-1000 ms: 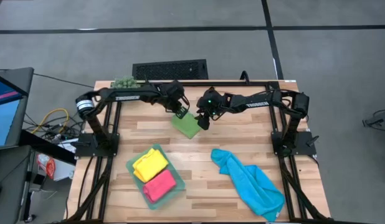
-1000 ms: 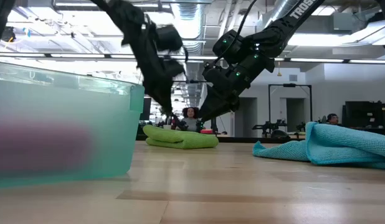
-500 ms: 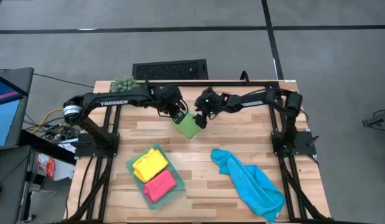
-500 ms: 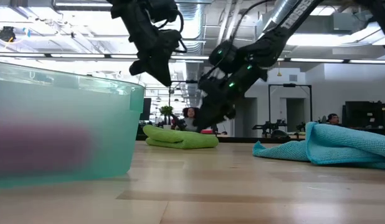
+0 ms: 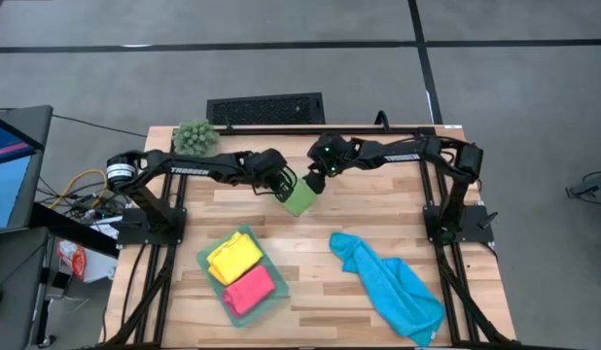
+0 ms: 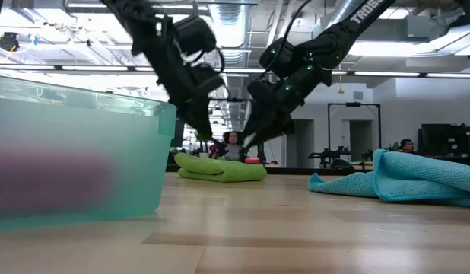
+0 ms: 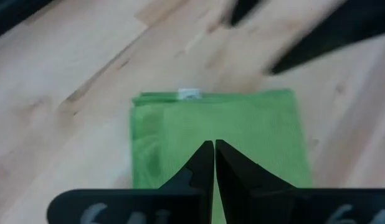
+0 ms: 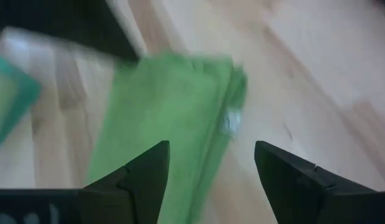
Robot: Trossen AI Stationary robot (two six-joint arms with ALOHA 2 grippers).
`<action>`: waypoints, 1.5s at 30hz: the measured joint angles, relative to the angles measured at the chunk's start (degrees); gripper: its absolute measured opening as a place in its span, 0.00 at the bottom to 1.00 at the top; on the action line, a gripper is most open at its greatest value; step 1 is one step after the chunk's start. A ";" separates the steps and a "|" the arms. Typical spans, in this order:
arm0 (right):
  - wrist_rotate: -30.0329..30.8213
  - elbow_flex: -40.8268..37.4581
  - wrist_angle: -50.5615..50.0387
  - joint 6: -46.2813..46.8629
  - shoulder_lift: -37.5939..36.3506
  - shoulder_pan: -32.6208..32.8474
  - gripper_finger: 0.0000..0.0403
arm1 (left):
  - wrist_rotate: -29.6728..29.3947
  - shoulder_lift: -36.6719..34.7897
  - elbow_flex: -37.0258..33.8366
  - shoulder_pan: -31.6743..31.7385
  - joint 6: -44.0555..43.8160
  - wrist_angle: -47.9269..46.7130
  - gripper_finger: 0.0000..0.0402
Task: Fold microfiber towels
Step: Stack the folded green towel on top of the folded pink towel in the green bin
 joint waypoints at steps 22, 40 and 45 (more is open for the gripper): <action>-0.53 -3.32 -27.76 2.73 -21.58 6.70 0.65 | 1.43 15.19 -5.88 1.15 -3.17 16.34 0.02; 9.09 -10.00 -24.88 10.58 -22.93 17.74 0.65 | 5.00 16.73 -5.90 -13.36 -23.01 30.34 0.02; 9.80 -16.61 -11.86 15.16 -16.19 16.54 0.65 | 4.85 16.01 -3.89 -13.93 -22.92 29.22 0.02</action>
